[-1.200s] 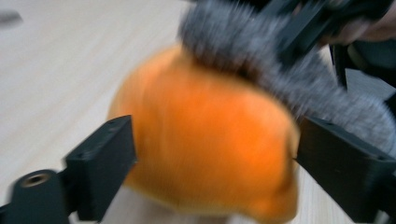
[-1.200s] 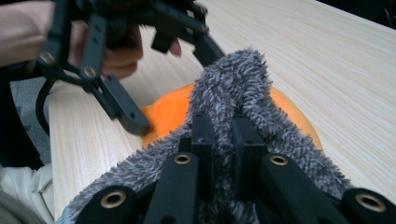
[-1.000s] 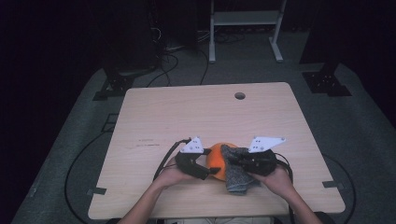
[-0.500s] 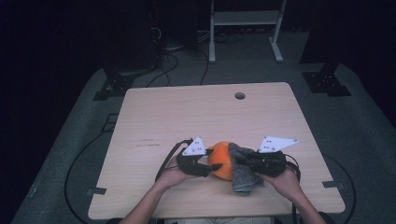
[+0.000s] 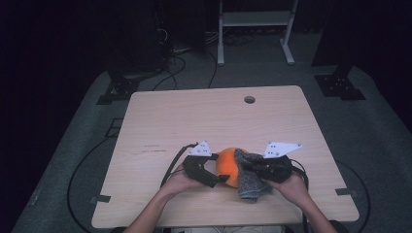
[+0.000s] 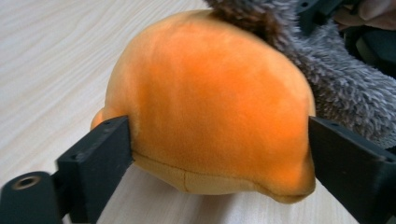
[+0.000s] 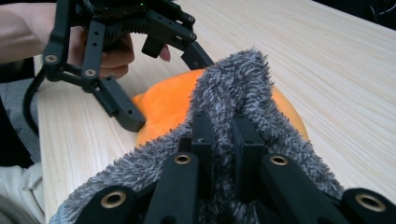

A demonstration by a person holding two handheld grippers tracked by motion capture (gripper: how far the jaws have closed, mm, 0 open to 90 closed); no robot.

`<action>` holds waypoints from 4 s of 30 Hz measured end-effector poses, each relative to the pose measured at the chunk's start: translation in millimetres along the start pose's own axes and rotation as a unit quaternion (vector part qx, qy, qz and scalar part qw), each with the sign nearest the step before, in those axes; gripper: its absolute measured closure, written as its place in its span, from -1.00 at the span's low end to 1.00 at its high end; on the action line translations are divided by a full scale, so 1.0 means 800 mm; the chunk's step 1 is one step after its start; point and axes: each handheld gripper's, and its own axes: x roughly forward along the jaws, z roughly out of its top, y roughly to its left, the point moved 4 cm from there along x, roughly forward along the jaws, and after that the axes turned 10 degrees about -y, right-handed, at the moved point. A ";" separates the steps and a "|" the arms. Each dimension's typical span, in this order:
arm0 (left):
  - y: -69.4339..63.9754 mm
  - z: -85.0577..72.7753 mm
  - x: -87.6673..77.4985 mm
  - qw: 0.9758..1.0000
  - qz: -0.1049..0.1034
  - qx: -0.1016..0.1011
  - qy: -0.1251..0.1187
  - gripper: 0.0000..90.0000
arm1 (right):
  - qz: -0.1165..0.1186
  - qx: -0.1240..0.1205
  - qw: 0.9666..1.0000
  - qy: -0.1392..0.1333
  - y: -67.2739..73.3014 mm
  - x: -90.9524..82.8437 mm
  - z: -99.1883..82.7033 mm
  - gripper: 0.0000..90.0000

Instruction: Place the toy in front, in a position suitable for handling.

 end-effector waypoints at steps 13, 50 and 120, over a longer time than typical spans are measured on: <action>-0.035 0.025 0.000 0.992 0.050 0.116 -0.012 -0.04 | 0.020 -0.019 0.999 -0.026 0.024 -0.004 0.034 0.80; -0.048 0.024 0.008 0.990 0.043 0.134 -0.018 -0.19 | 0.029 -0.044 0.999 -0.005 0.024 -0.003 0.030 0.81; 0.001 0.006 -0.010 0.995 0.067 0.074 -0.022 -0.46 | -0.021 0.023 0.999 0.015 -0.017 0.005 -0.045 0.80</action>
